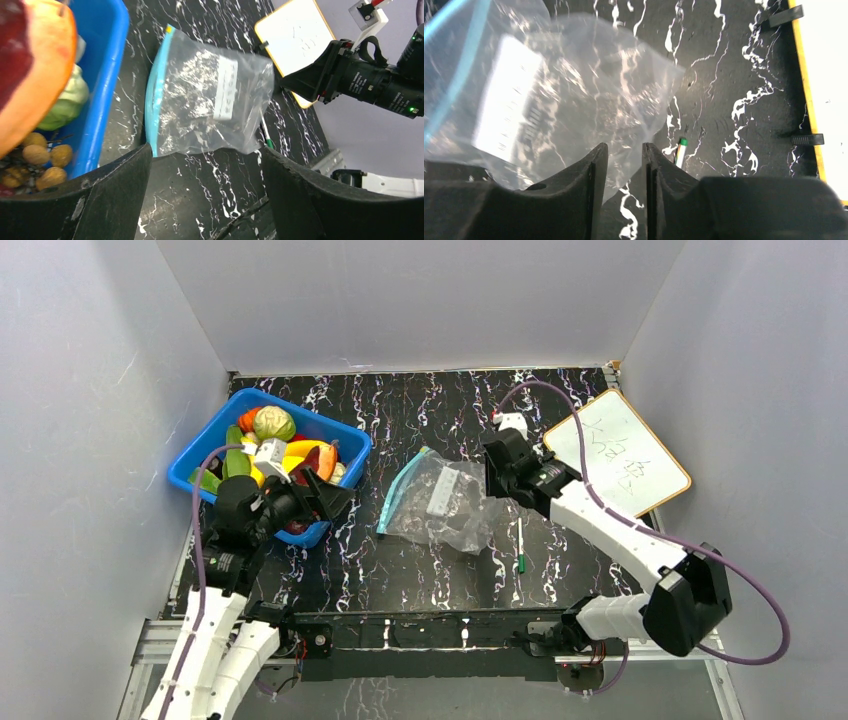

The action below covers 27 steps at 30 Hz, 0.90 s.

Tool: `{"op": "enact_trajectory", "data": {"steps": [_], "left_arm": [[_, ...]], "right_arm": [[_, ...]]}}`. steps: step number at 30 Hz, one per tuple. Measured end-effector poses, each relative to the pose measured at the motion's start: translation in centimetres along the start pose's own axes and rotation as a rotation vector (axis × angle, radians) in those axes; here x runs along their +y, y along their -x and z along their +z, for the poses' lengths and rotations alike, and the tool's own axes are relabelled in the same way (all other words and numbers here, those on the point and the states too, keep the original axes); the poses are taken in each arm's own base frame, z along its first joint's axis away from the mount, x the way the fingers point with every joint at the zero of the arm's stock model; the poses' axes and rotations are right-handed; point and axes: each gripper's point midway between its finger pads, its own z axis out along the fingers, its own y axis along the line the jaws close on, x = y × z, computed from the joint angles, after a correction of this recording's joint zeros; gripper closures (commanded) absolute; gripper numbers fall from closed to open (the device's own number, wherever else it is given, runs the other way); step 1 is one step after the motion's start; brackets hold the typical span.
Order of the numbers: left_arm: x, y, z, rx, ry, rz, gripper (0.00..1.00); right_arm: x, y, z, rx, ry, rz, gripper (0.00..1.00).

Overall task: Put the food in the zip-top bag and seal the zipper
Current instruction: Place the zipper food storage bag at the center of the board, then pick up the zipper food storage bag at the center of the board.

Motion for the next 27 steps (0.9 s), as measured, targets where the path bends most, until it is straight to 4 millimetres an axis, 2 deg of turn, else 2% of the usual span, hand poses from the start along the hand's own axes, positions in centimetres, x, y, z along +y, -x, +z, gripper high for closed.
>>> {"op": "enact_trajectory", "data": {"steps": [3,5,10,16,21,27], "left_arm": [[-0.2,1.6,-1.5,-0.057,0.06,0.02,0.23],[-0.7,3.1,-2.6,-0.106,0.088,0.036,0.23],[-1.0,5.4,-5.1,-0.21,0.163,0.061,0.23],[-1.0,6.9,-7.9,-0.275,0.254,0.075,0.23],[-2.7,9.2,-11.0,-0.366,0.276,0.088,0.22],[-4.9,11.4,-14.7,-0.478,0.272,0.117,0.22]], "right_arm": [[0.2,2.0,-0.1,-0.005,-0.052,0.107,0.56],[0.5,3.0,-0.4,-0.019,-0.065,0.187,0.54],[2.3,3.3,-0.8,-0.008,-0.08,0.366,0.53],[8.3,3.4,0.5,0.044,-0.161,0.445,0.5],[14.1,2.9,2.8,0.081,-0.245,0.432,0.47],[18.1,1.3,6.1,0.131,-0.321,0.388,0.45]]}}
